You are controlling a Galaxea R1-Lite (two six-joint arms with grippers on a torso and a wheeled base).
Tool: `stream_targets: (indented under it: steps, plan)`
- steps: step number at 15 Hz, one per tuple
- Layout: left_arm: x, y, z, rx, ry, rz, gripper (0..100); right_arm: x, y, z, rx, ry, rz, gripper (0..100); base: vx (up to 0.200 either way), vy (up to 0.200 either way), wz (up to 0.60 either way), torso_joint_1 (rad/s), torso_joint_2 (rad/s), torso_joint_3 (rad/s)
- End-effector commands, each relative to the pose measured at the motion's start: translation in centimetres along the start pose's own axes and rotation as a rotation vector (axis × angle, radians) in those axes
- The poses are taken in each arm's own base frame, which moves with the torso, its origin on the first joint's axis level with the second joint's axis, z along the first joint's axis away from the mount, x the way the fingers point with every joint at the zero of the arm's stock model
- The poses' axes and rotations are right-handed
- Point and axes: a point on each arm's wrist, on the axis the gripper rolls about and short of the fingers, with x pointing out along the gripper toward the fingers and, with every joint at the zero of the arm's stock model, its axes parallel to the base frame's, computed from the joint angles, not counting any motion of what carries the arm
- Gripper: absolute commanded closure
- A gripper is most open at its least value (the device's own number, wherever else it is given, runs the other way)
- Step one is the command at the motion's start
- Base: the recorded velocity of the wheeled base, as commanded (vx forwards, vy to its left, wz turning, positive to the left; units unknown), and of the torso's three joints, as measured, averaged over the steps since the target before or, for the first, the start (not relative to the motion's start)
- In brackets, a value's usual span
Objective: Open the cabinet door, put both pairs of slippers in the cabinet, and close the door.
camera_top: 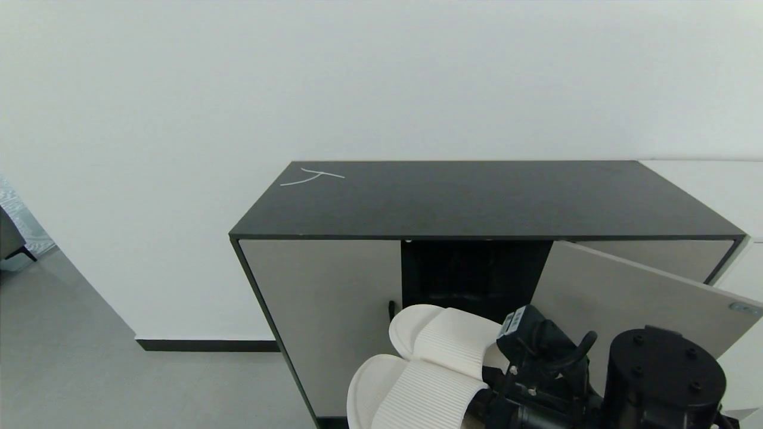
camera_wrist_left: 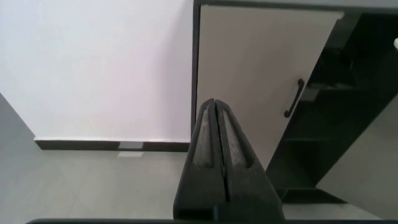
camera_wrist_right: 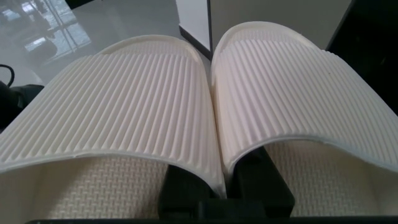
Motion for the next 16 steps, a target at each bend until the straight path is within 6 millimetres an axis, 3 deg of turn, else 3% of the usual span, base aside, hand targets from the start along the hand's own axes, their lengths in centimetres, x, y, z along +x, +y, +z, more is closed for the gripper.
stream_targets:
  steps: [1, 16]
  plan:
    - [0.01, 0.0, 0.0, 0.0, 0.001, 0.001, 100, 0.04, -0.11, 0.01, 0.001, -0.001, -0.004, 100, 0.0, 0.0, 0.0, -0.256, 0.54, 0.29]
    - [0.01, 0.0, 0.0, 0.001, 0.001, -0.001, 100, 1.04, -0.55, -0.63, 0.005, 0.012, -0.024, 100, 0.0, 0.0, 0.0, -0.207, 0.5, 0.288]
